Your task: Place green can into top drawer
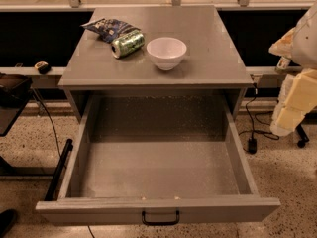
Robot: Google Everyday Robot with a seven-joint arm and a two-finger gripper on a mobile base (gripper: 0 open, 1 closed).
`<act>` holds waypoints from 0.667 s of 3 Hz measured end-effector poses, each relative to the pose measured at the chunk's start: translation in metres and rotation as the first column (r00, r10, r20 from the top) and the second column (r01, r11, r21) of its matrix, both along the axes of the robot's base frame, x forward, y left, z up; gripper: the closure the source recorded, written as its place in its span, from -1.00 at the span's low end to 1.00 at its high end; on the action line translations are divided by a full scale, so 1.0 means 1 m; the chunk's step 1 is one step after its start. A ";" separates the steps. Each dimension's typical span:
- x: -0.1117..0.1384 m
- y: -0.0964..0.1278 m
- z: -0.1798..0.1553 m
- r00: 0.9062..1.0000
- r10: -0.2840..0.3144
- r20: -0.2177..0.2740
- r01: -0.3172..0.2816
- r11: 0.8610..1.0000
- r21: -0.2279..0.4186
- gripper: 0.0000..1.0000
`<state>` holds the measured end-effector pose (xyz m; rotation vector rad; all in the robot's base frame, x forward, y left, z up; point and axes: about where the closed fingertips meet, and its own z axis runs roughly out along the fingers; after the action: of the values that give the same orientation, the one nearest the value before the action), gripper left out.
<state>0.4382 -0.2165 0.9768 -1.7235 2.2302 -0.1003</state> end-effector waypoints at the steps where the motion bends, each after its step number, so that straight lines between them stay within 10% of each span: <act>1: 0.001 0.001 0.000 1.000 0.001 0.003 -0.001 1.000 0.002 -1.00; 2: 0.053 0.068 -0.016 0.986 0.160 0.042 -0.160 0.987 -0.007 -1.00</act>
Offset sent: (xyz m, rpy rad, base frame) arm 0.1011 0.1161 -0.0332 0.0141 -0.0590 0.2652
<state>0.4912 -0.1488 0.9603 -1.8766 2.0537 -0.1029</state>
